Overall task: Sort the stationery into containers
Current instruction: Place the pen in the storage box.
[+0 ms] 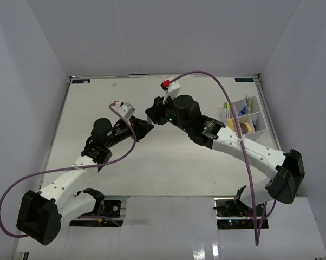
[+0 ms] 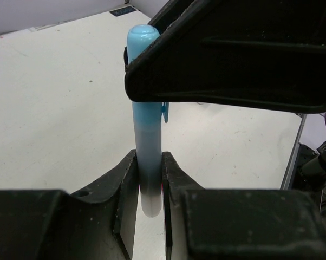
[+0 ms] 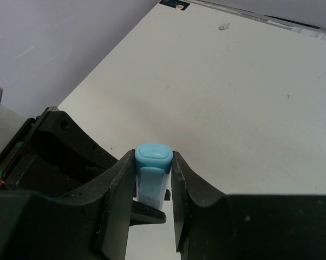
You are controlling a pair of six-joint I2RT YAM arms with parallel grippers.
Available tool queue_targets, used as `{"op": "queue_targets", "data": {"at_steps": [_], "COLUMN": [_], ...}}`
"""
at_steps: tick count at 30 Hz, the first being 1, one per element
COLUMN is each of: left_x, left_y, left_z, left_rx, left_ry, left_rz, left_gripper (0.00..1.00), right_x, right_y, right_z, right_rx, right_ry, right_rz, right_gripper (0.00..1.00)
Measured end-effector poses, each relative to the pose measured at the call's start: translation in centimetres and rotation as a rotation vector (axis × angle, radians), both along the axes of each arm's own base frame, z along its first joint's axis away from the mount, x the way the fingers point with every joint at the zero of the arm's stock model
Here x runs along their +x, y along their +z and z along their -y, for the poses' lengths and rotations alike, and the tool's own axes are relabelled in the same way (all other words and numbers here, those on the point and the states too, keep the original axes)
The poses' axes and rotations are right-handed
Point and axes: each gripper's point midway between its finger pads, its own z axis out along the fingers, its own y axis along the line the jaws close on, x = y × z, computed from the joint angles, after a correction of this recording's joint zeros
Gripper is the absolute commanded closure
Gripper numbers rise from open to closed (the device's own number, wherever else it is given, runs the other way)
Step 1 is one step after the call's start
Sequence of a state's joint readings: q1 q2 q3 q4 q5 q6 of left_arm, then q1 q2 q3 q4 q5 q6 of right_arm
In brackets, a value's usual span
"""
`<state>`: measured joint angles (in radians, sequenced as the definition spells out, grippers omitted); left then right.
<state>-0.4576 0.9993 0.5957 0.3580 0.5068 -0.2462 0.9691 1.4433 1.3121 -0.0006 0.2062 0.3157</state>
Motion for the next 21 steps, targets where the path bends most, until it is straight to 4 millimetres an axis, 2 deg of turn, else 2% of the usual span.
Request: {"op": "queue_targets", "data": {"at_steps": [1, 3, 6, 7, 10, 12, 16, 18, 21], "left_x": [0.0, 0.0, 0.0, 0.1, 0.3, 0.5, 1.0, 1.4, 2.4], "left_y": [-0.1, -0.2, 0.3, 0.5, 0.8, 0.7, -0.2, -0.6, -1.2], "left_z": [0.1, 0.3, 0.4, 0.4, 0.6, 0.8, 1.0, 0.8, 0.3], "left_rx": [0.002, 0.005, 0.0, -0.002, 0.0, 0.005, 0.026, 0.038, 0.062], "left_ry": [-0.004, -0.013, -0.017, -0.018, -0.023, -0.029, -0.025, -0.004, 0.061], "left_rz": [-0.003, -0.009, 0.001, 0.003, 0.003, -0.007, -0.05, -0.074, -0.115], "left_gripper": [0.58, 0.47, 0.37, 0.31, 0.22, 0.16, 0.04, 0.02, 0.02], "right_x": [0.0, 0.1, 0.9, 1.5, 3.2, 4.5, 6.5, 6.7, 6.5], "right_y": [-0.2, -0.7, -2.0, -2.3, -2.9, -3.1, -2.9, -3.1, -3.6], "right_z": [0.1, 0.7, 2.6, 3.6, 7.3, 10.7, 19.6, 23.7, 28.7], "right_rx": [-0.001, -0.017, -0.055, -0.07, -0.105, -0.12, -0.131, -0.145, -0.165], "right_ry": [-0.002, -0.013, -0.065, -0.093, -0.196, -0.282, -0.519, -0.633, -0.772], "right_rz": [-0.002, -0.004, -0.009, -0.007, 0.01, 0.018, 0.061, 0.085, 0.125], "right_gripper": [0.92, 0.92, 0.92, 0.92, 0.92, 0.92, 0.92, 0.92, 0.92]}}
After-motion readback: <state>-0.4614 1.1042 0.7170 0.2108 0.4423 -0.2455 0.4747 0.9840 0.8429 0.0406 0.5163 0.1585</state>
